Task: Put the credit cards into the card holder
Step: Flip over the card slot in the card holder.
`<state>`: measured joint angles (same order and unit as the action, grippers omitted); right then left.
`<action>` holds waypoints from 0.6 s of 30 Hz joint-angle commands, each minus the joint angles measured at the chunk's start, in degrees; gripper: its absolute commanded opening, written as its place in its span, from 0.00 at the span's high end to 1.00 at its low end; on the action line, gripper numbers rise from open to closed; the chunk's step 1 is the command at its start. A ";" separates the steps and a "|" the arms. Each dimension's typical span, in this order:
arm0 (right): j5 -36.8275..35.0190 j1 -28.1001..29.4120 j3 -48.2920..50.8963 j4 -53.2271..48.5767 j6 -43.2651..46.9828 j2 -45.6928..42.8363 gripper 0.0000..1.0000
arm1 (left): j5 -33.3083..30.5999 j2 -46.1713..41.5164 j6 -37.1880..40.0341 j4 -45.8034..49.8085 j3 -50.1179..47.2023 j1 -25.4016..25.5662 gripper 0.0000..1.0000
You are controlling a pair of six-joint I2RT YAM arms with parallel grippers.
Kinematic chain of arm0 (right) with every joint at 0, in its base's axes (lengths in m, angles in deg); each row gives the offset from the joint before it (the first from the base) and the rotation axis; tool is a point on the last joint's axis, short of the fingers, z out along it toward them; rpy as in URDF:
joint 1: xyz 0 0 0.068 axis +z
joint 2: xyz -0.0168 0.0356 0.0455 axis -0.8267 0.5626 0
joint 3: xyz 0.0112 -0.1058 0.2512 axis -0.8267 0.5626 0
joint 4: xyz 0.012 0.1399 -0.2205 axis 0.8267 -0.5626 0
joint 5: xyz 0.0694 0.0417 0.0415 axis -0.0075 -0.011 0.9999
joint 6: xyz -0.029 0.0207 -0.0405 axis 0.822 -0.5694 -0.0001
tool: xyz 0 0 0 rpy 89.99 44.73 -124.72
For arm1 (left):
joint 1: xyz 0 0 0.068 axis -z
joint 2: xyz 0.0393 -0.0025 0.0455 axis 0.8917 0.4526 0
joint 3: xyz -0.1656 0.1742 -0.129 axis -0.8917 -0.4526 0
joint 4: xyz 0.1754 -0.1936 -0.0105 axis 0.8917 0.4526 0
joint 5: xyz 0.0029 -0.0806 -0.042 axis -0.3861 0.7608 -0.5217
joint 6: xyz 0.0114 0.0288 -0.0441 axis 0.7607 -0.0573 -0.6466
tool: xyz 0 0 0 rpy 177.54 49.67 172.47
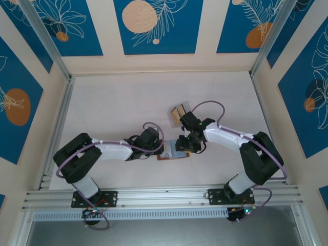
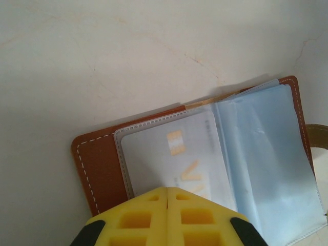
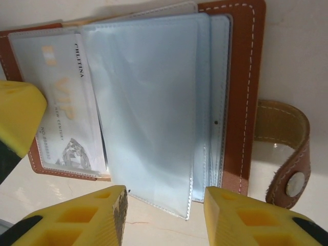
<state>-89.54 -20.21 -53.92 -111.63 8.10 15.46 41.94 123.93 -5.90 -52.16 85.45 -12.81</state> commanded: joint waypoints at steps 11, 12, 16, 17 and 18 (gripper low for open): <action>2.60 -0.04 0.21 2.38 -1.97 3.42 0.55 | -0.95 3.68 0.23 8.58 -2.52 0.80 1.00; 2.89 0.03 0.22 2.47 -2.05 3.35 0.56 | -0.94 3.76 0.23 8.46 -2.55 0.81 1.00; 3.43 0.22 0.39 3.24 -2.32 1.49 0.59 | -0.70 4.09 0.23 8.33 -2.44 0.83 1.00; 3.57 0.31 0.40 3.44 -2.41 0.87 0.61 | -0.68 4.12 0.23 8.26 -2.46 0.80 1.00; 3.73 0.44 0.27 3.53 -2.34 0.39 0.61 | -0.60 4.12 0.23 8.26 -2.43 0.86 1.00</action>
<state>-87.59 -20.15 -53.55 -108.53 6.54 18.08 41.96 124.07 -5.92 -52.51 85.43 -12.81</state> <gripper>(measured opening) 0.391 0.037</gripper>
